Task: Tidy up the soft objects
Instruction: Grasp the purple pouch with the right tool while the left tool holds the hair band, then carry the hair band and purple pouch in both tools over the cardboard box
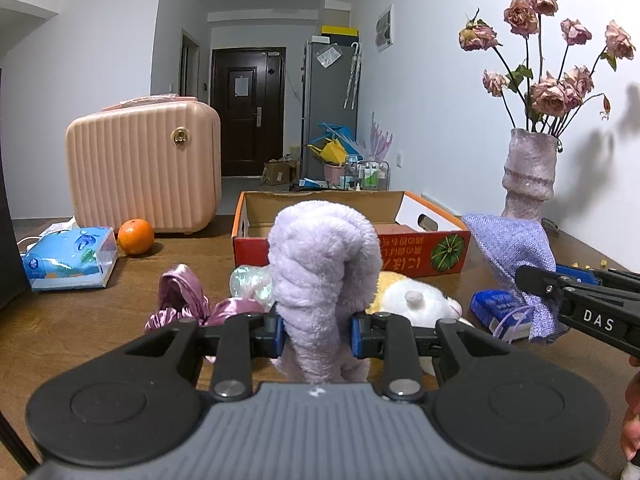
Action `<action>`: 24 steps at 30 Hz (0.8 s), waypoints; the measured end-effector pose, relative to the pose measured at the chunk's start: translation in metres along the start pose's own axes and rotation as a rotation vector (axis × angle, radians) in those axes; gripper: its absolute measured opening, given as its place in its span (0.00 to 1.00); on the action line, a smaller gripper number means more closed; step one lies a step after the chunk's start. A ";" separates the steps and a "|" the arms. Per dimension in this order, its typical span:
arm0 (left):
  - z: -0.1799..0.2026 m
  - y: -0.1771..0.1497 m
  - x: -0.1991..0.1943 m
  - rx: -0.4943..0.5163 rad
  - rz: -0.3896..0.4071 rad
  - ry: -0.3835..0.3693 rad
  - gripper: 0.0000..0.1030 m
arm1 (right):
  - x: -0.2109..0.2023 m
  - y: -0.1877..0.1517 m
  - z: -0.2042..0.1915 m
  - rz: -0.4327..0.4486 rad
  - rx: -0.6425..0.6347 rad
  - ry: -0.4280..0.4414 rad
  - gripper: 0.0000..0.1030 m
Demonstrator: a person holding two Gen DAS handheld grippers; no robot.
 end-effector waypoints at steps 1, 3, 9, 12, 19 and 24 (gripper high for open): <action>0.001 0.002 0.001 0.000 0.003 0.000 0.28 | 0.000 0.002 0.000 0.006 -0.002 0.000 0.29; 0.002 0.006 0.001 0.003 0.012 -0.001 0.28 | 0.000 0.007 0.000 0.014 -0.007 -0.001 0.29; 0.008 0.022 0.006 -0.005 0.034 -0.006 0.28 | 0.009 0.022 0.000 0.033 -0.016 0.006 0.29; 0.010 0.028 0.011 -0.018 0.045 -0.009 0.28 | 0.014 0.030 0.000 0.047 -0.017 0.009 0.29; 0.014 0.043 0.027 -0.055 0.057 -0.006 0.28 | 0.030 0.044 0.000 0.072 -0.001 0.014 0.29; 0.015 0.054 0.037 -0.071 0.072 -0.004 0.28 | 0.044 0.054 0.001 0.088 0.006 0.023 0.29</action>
Point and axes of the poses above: each gripper's, at about its wrist camera, not at the fingertips, and x roughly the way its jaws point, z to its right, y to its top, the point moved 10 cm from there along x, roughly the way its jaws point, and after that the axes turned 12 degrees about -x, right-handed, at the moved point
